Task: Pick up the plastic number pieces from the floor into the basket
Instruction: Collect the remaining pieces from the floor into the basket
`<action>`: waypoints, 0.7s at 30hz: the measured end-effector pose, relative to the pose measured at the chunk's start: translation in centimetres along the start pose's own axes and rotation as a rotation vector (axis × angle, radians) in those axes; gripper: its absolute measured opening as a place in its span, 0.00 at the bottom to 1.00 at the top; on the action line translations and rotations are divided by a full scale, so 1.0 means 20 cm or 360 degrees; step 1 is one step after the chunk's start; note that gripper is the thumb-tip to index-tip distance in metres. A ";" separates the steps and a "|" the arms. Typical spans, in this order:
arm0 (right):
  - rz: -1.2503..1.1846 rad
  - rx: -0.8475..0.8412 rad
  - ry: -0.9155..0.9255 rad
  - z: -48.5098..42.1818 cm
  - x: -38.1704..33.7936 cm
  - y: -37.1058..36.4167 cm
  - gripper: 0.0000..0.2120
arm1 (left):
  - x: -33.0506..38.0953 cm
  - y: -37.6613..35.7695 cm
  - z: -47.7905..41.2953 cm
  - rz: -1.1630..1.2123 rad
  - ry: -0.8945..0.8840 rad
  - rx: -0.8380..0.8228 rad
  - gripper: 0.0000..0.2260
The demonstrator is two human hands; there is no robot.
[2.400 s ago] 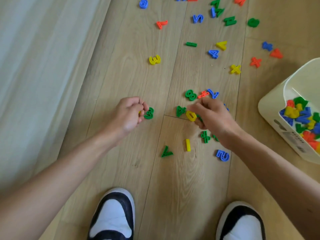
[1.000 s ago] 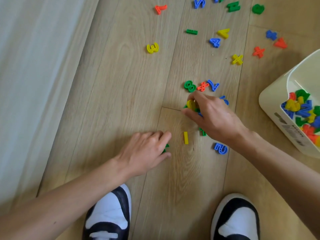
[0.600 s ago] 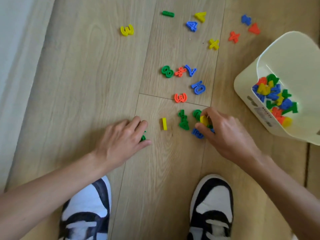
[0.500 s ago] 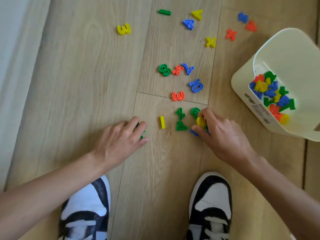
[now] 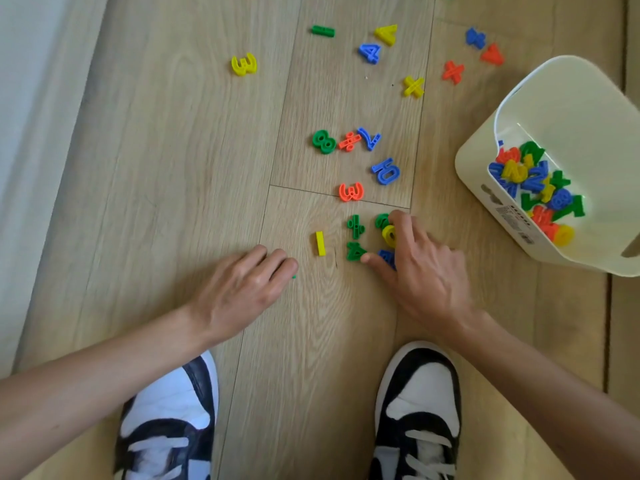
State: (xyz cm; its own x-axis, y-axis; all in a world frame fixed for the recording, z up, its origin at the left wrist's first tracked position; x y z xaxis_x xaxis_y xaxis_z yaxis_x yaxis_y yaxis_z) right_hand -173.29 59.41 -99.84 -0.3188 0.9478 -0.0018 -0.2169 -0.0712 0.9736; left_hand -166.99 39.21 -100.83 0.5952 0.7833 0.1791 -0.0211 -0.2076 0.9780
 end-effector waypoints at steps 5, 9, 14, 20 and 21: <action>0.0114 -0.0022 0.0013 -0.01 -0.03 -0.03 0.38 | -0.01 0.00 -0.01 0.0035 -0.0077 0.0054 0.07; 0.0020 0.0031 0.0054 -0.05 -0.04 -0.04 0.32 | -0.01 0.00 -0.01 0.0101 -0.0164 0.0094 0.07; -0.0004 0.0179 0.0211 -0.07 -0.10 -0.02 0.29 | 0.00 -0.01 -0.02 0.0163 -0.0269 0.0038 0.06; 0.0034 0.0126 0.0309 -0.10 -0.14 -0.05 0.35 | -0.02 0.06 -0.20 0.0268 -0.0194 0.0063 0.05; 0.0055 0.0121 0.0340 -0.11 -0.15 -0.05 0.35 | -0.01 0.06 -0.24 0.0272 -0.0199 0.0065 0.05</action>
State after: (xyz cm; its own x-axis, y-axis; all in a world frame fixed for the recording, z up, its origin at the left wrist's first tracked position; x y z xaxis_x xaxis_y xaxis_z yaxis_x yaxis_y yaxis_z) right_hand -174.05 56.03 -101.38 -0.5148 0.8572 -0.0084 -0.1347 -0.0712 0.9883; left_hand -170.97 41.62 -99.16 0.6811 0.6563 0.3247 -0.0990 -0.3568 0.9289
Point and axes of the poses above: each hand's wrist, its own z-axis away from the middle knuckle, its own y-axis out of the back of the hand, x = y × z, the point moved 7 cm from there along -z, towards the middle knuckle, and after that the axes turned 6 degrees about z, right-handed, at the moved point
